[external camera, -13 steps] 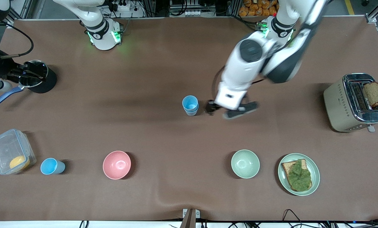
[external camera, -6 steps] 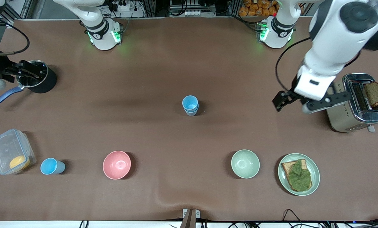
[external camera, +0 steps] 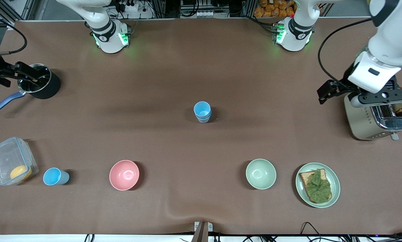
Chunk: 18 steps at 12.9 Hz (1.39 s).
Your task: Stack blue cups with both arms
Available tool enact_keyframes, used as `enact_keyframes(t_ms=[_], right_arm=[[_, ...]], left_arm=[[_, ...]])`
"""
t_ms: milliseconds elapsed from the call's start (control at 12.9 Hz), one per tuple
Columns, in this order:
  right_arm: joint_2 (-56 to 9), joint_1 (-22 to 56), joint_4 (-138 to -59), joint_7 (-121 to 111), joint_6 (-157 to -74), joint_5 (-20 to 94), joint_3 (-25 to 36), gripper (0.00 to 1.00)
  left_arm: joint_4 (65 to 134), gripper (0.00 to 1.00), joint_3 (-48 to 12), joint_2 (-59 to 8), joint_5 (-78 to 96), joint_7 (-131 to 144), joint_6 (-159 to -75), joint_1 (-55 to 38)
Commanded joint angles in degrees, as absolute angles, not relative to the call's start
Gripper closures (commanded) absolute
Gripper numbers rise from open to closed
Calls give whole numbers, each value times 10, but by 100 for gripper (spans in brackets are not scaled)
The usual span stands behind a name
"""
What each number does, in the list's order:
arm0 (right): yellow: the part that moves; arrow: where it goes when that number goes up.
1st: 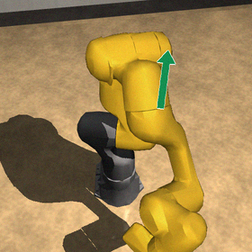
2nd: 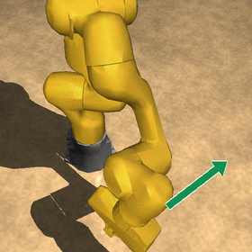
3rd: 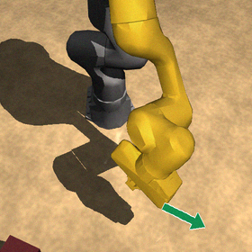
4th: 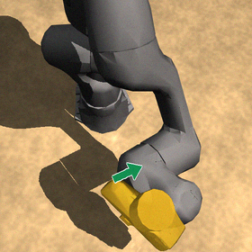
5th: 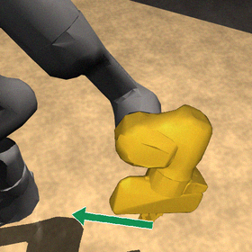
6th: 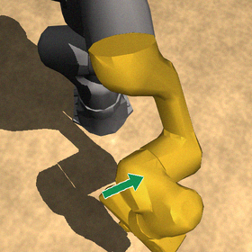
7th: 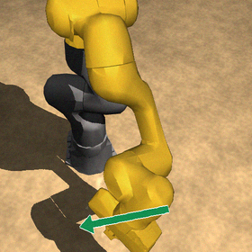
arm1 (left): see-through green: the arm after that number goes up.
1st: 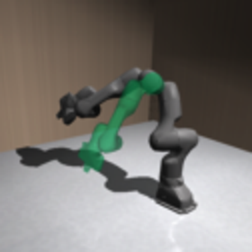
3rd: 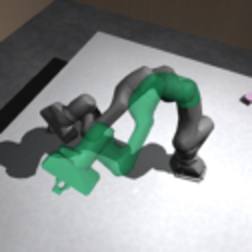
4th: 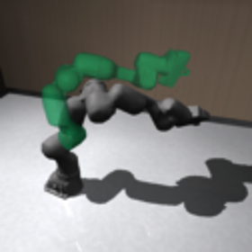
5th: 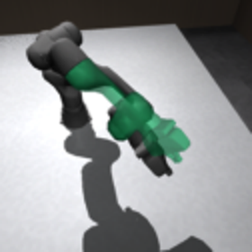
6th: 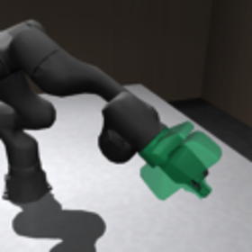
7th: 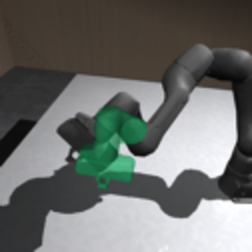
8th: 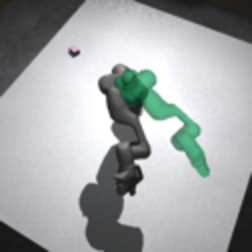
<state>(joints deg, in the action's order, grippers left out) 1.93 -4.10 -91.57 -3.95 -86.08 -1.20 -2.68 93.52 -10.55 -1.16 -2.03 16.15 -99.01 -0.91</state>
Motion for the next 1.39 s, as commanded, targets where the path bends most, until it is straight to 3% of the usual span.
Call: enact_keyframes(t_ms=[0, 774, 1316], right_arm=[[22, -49, -910, -44, -862, -16, -34, 0], [23, -36, -911, -47, -855, -11, -38, 0], [2, 44, -909, -39, -843, -14, -38, 0]], left_arm=[[926, 0, -95, -2, -8, 120, -968, 1], [908, 0, -69, 7, 26, 62, -904, 9], [892, 0, -70, 2, 17, 49, -887, 9]])
